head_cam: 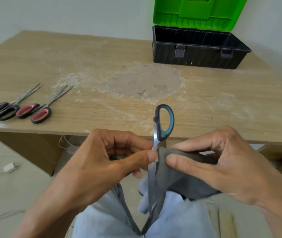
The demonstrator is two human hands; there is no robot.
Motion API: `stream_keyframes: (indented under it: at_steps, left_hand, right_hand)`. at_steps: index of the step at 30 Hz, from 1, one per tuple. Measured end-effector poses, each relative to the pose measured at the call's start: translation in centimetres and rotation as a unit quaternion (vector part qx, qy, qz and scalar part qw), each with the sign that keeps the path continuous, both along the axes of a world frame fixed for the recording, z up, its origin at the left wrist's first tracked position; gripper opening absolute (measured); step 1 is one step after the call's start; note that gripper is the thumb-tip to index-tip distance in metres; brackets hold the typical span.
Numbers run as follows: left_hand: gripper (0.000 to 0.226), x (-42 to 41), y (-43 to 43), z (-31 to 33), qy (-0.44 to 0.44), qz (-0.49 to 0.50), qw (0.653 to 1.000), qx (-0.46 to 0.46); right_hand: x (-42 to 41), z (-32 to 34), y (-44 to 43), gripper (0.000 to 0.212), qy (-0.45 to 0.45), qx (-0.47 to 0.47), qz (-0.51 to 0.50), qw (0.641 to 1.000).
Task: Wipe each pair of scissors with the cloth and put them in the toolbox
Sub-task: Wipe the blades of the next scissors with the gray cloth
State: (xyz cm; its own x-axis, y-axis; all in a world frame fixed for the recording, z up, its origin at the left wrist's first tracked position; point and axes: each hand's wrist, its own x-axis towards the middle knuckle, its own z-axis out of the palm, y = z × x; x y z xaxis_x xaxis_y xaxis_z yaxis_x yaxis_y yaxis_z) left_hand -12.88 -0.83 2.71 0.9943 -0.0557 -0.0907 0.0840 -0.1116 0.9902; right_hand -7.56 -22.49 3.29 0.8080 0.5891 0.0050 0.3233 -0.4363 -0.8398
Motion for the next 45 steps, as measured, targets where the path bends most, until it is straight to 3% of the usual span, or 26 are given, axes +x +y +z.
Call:
stream_keyframes:
  at_steps: [10,20,26,36,41,45]
  left_hand:
    - [0.017,0.3,-0.7,-0.1,-0.029,-0.014,0.999,0.016]
    - [0.014,-0.2,0.7,-0.3,0.005,0.0,1.0,-0.02]
    - [0.015,0.3,-0.7,0.1,0.006,-0.037,0.999,-0.035]
    - [0.018,0.4,1.1,-0.5,0.027,-0.032,0.995,-0.095]
    - [0.015,0.6,0.1,0.2,0.028,-0.009,0.996,-0.088]
    - [0.015,0.5,-0.5,0.3,0.033,-0.008,0.997,-0.075]
  right_hand:
    - [0.5,-0.1,0.6,0.021,0.02,0.028,-0.013,0.999]
    - [1.6,0.0,-1.5,0.016,0.039,0.005,-0.02,0.999]
    - [0.8,-0.1,-0.2,0.02,0.062,0.029,0.031,0.997]
    - [2.0,0.0,-3.3,0.03,0.053,0.052,0.002,0.997]
    - [1.8,0.1,-2.3,0.02,0.042,0.049,0.006,0.998]
    - [1.2,-0.1,-1.2,0.026,0.011,0.033,0.01,0.999]
